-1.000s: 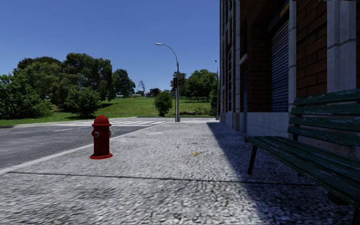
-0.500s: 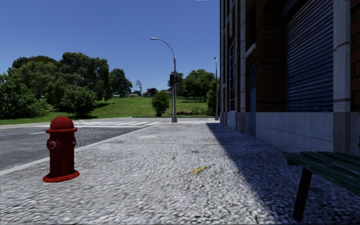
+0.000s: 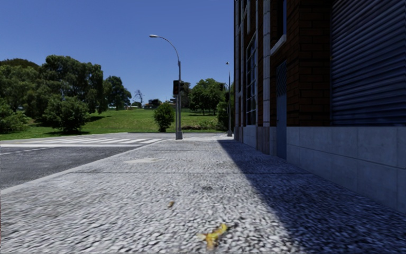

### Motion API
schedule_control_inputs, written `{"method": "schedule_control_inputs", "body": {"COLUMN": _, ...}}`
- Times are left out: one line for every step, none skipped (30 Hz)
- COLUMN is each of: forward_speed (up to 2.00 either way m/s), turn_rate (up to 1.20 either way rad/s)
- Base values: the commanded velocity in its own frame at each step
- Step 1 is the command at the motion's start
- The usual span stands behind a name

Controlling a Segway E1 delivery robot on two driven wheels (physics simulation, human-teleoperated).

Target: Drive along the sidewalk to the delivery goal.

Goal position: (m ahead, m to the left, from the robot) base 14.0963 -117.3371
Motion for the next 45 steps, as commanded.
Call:
{"method": "schedule_control_inputs", "body": {"forward_speed": 2.0, "turn_rate": -0.38}}
{"method": "schedule_control_inputs", "body": {"forward_speed": 2.0, "turn_rate": -0.38}}
{"method": "schedule_control_inputs", "body": {"forward_speed": 2.0, "turn_rate": -0.38}}
{"method": "schedule_control_inputs", "body": {"forward_speed": 2.0, "turn_rate": -0.38}}
{"method": "schedule_control_inputs", "body": {"forward_speed": 2.0, "turn_rate": -0.37}}
{"method": "schedule_control_inputs", "body": {"forward_speed": 2.0, "turn_rate": 0.0}}
{"method": "schedule_control_inputs", "body": {"forward_speed": 2.0, "turn_rate": 0.0}}
{"method": "schedule_control_inputs", "body": {"forward_speed": 2.0, "turn_rate": 0.0}}
{"method": "schedule_control_inputs", "body": {"forward_speed": 2.0, "turn_rate": 0.0}}
{"method": "schedule_control_inputs", "body": {"forward_speed": 2.0, "turn_rate": 0.0}}
{"method": "schedule_control_inputs", "body": {"forward_speed": 2.0, "turn_rate": 0.0}}
{"method": "schedule_control_inputs", "body": {"forward_speed": 2.0, "turn_rate": 0.0}}
{"method": "schedule_control_inputs", "body": {"forward_speed": 2.0, "turn_rate": 0.0}}
{"method": "schedule_control_inputs", "body": {"forward_speed": 2.0, "turn_rate": 0.0}}
{"method": "schedule_control_inputs", "body": {"forward_speed": 2.0, "turn_rate": 0.0}}
{"method": "schedule_control_inputs", "body": {"forward_speed": 2.0, "turn_rate": 0.0}}
{"method": "schedule_control_inputs", "body": {"forward_speed": 2.0, "turn_rate": 0.0}}
{"method": "schedule_control_inputs", "body": {"forward_speed": 2.0, "turn_rate": 0.0}}
{"method": "schedule_control_inputs", "body": {"forward_speed": 2.0, "turn_rate": 0.0}}
{"method": "schedule_control_inputs", "body": {"forward_speed": 2.0, "turn_rate": 0.0}}
{"method": "schedule_control_inputs", "body": {"forward_speed": 2.0, "turn_rate": 0.0}}
{"method": "schedule_control_inputs", "body": {"forward_speed": 2.0, "turn_rate": 0.0}}
{"method": "schedule_control_inputs", "body": {"forward_speed": 2.0, "turn_rate": 0.0}}
{"method": "schedule_control_inputs", "body": {"forward_speed": 2.0, "turn_rate": 0.0}}
{"method": "schedule_control_inputs", "body": {"forward_speed": 2.0, "turn_rate": 0.0}}
{"method": "schedule_control_inputs", "body": {"forward_speed": 2.0, "turn_rate": 0.0}}
{"method": "schedule_control_inputs", "body": {"forward_speed": 2.0, "turn_rate": 0.0}}
{"method": "schedule_control_inputs", "body": {"forward_speed": 2.0, "turn_rate": 0.0}}
{"method": "schedule_control_inputs", "body": {"forward_speed": 2.0, "turn_rate": 0.0}}
{"method": "schedule_control_inputs", "body": {"forward_speed": 2.0, "turn_rate": 0.0}}
{"method": "schedule_control_inputs", "body": {"forward_speed": 2.0, "turn_rate": 0.0}}
{"method": "schedule_control_inputs", "body": {"forward_speed": 2.0, "turn_rate": 0.0}}
{"method": "schedule_control_inputs", "body": {"forward_speed": 2.0, "turn_rate": 0.0}}
{"method": "schedule_control_inputs", "body": {"forward_speed": 2.0, "turn_rate": 0.0}}
{"method": "schedule_control_inputs", "body": {"forward_speed": 2.0, "turn_rate": 0.0}}
{"method": "schedule_control_inputs", "body": {"forward_speed": 2.0, "turn_rate": 0.0}}
{"method": "schedule_control_inputs", "body": {"forward_speed": 2.0, "turn_rate": 0.0}}
{"method": "schedule_control_inputs", "body": {"forward_speed": 2.0, "turn_rate": 0.0}}
{"method": "schedule_control_inputs", "body": {"forward_speed": 2.0, "turn_rate": 0.0}}
{"method": "schedule_control_inputs", "body": {"forward_speed": 2.0, "turn_rate": 0.0}}
{"method": "schedule_control_inputs", "body": {"forward_speed": 2.0, "turn_rate": 0.0}}
{"method": "schedule_control_inputs", "body": {"forward_speed": 2.0, "turn_rate": 0.0}}
{"method": "schedule_control_inputs", "body": {"forward_speed": 2.0, "turn_rate": 0.0}}
{"method": "schedule_control_inputs", "body": {"forward_speed": 2.0, "turn_rate": 0.0}}
{"method": "schedule_control_inputs", "body": {"forward_speed": 2.0, "turn_rate": 0.0}}
